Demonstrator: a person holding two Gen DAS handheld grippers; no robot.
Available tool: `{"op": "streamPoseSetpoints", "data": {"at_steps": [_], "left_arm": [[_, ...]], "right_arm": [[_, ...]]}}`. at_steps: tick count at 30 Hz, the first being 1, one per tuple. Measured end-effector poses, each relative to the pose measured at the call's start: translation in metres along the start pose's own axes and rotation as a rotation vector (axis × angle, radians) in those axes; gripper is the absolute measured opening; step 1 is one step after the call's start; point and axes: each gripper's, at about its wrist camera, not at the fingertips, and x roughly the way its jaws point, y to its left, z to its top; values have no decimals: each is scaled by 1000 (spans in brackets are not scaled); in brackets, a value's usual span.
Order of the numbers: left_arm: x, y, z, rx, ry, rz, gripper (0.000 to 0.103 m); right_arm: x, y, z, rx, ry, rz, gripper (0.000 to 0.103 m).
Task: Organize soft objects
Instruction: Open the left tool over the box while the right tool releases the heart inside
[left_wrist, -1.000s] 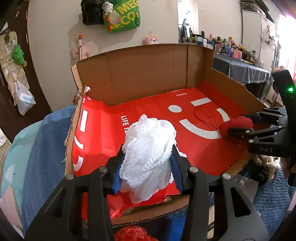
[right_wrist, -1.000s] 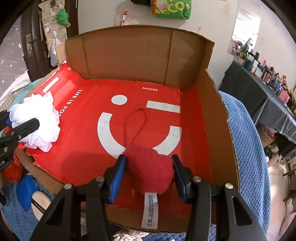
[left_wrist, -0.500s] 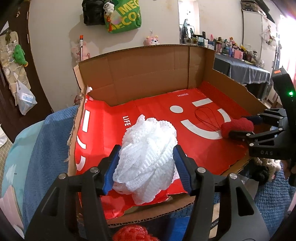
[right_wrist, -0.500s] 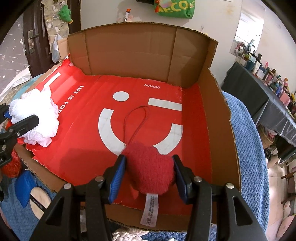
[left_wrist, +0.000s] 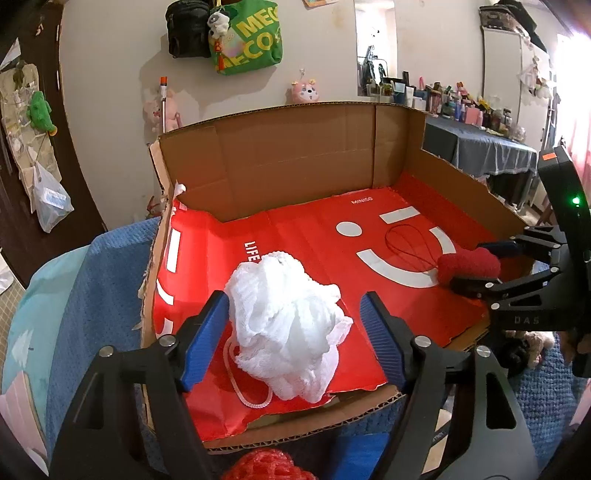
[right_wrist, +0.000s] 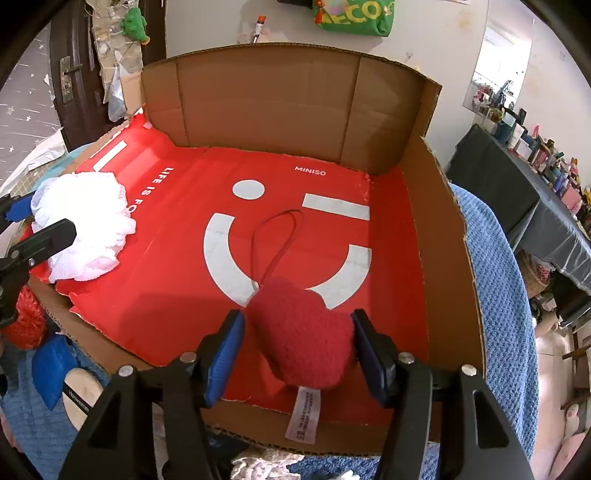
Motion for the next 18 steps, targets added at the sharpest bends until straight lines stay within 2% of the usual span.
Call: {"op": "streamPoseSetpoints", "data": {"at_steps": [5, 7, 16, 18], "left_arm": [[-4, 0, 1, -3, -13, -2, 74], [-6, -1, 1, -5, -23, -3, 79], [-25, 0, 3, -26, -82, -12, 82], [-31, 0, 3, -30, -99, -16, 84]], "right_arm": [[-4, 1, 0, 4, -7, 11, 66], [-6, 2, -1, 3, -9, 16, 68], [-17, 6, -2, 7, -33, 28, 74], [-22, 8, -2, 5, -45, 24, 79]]}}
